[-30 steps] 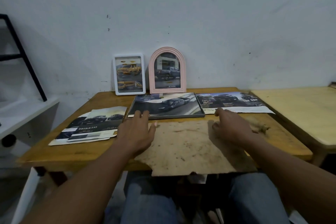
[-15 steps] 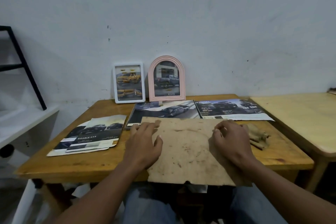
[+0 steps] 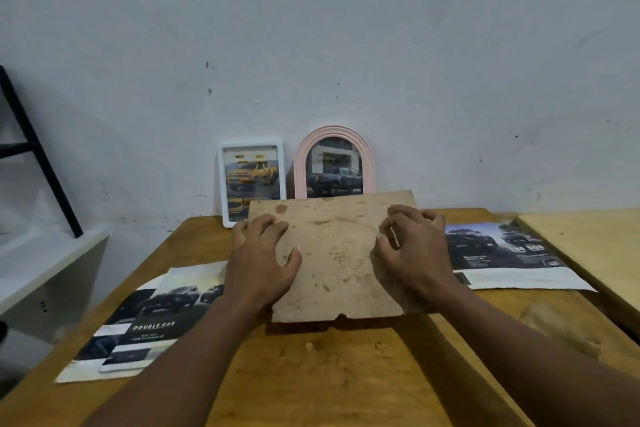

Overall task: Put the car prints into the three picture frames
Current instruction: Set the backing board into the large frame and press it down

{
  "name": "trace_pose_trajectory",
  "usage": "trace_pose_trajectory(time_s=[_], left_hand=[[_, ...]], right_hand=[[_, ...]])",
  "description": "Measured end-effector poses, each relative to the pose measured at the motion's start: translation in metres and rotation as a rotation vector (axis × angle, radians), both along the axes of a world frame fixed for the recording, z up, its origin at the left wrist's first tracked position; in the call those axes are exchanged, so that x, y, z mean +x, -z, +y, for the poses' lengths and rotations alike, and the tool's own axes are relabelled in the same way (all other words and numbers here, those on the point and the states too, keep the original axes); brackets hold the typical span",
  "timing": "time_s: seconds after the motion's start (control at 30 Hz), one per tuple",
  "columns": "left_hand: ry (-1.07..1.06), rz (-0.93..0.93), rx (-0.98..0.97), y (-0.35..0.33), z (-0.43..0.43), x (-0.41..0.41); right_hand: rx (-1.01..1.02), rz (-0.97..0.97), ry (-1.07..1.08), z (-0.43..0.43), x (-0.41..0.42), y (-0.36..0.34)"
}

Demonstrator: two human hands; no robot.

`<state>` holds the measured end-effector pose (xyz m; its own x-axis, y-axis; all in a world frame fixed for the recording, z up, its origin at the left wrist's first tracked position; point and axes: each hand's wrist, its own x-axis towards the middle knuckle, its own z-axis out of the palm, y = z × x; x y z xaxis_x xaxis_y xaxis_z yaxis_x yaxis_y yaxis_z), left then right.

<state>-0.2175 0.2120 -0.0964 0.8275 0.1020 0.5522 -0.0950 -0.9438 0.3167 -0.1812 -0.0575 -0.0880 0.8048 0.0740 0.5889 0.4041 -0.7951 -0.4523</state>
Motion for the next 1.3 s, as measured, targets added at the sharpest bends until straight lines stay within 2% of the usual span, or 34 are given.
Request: trace_pose_trajectory(time_s=[0.23,0.4,0.87,0.97,1.1,1.3], left_hand=[[-0.015,-0.013,0.008,0.0,0.023,0.068],[-0.003,0.031,0.026,0.012,0.023,0.095],[0.083,0.24,0.001,0.036,0.032,0.079],[0.096,0.271,-0.016,0.044,0.031,0.073],[0.102,0.282,-0.012,0.045,0.028,0.069],[0.097,0.339,0.134,0.038,0.025,0.066]], right_hand=[[-0.011,-0.015,-0.007,0.021,0.072,0.002],[-0.01,0.019,0.005,0.023,0.095,0.017],[-0.092,0.227,0.061,0.021,0.059,0.035],[-0.158,0.31,0.063,0.018,0.05,0.039],[-0.28,0.28,0.069,0.018,0.043,0.042],[-0.37,0.343,0.079,0.013,0.047,0.036]])
